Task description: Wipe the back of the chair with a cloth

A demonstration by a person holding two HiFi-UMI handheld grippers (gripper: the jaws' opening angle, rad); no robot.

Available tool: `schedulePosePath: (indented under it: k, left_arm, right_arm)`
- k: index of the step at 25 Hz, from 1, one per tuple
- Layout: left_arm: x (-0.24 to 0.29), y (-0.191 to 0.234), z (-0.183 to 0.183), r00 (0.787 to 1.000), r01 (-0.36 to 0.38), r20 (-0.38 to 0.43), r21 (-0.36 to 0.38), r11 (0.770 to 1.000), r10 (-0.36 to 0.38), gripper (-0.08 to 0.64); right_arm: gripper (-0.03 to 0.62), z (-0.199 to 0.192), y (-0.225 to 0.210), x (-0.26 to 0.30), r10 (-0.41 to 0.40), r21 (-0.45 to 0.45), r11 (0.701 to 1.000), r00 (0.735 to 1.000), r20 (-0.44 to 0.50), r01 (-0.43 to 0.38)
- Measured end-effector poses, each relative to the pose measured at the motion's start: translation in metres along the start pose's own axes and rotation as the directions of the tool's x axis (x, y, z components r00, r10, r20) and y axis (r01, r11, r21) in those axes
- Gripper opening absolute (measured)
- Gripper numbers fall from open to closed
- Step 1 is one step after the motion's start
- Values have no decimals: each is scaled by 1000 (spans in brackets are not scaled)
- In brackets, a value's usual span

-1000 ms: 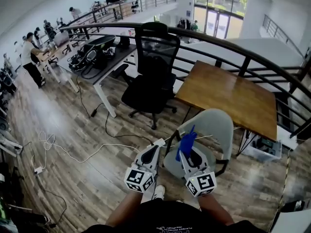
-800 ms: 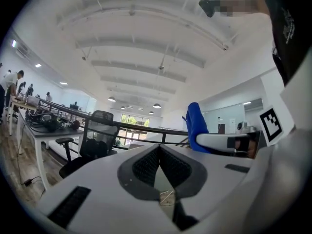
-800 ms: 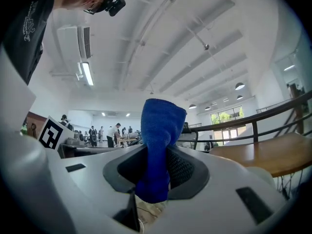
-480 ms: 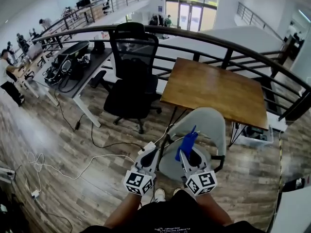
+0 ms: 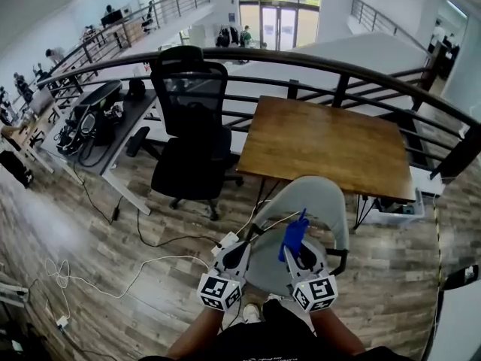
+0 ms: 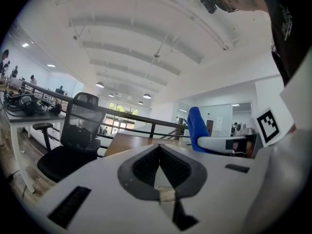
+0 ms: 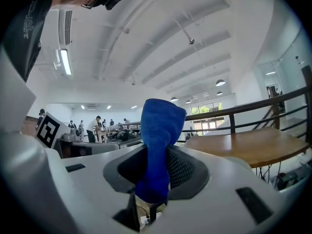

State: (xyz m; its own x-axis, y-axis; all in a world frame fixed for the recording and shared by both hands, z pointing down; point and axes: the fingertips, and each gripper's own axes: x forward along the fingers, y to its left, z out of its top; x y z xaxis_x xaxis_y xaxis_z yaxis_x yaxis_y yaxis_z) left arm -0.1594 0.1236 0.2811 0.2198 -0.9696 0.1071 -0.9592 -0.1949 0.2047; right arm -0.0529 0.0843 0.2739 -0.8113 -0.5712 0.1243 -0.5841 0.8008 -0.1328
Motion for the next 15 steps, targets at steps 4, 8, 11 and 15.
schedulePosePath:
  k: [4, 8, 11, 15]
  left_arm:
    - [34, 0, 3, 999, 32, -21, 8, 999, -32, -2]
    - [69, 4, -1, 998, 39, -51, -3, 999, -40, -2]
    - [96, 2, -7, 995, 58, -81, 14, 998, -57, -2]
    - [123, 7, -12, 991, 56, -121, 52, 997, -50, -2]
  right_arm:
    - [118, -13, -34, 18, 3, 39, 999, 1000, -29, -2]
    - [118, -22, -63, 34, 2, 69, 998, 999, -46, 1]
    - [118, -26, -86, 42, -4, 67, 998, 999, -54, 7]
    - [118, -30, -113, 56, 3, 63, 998, 998, -60, 0]
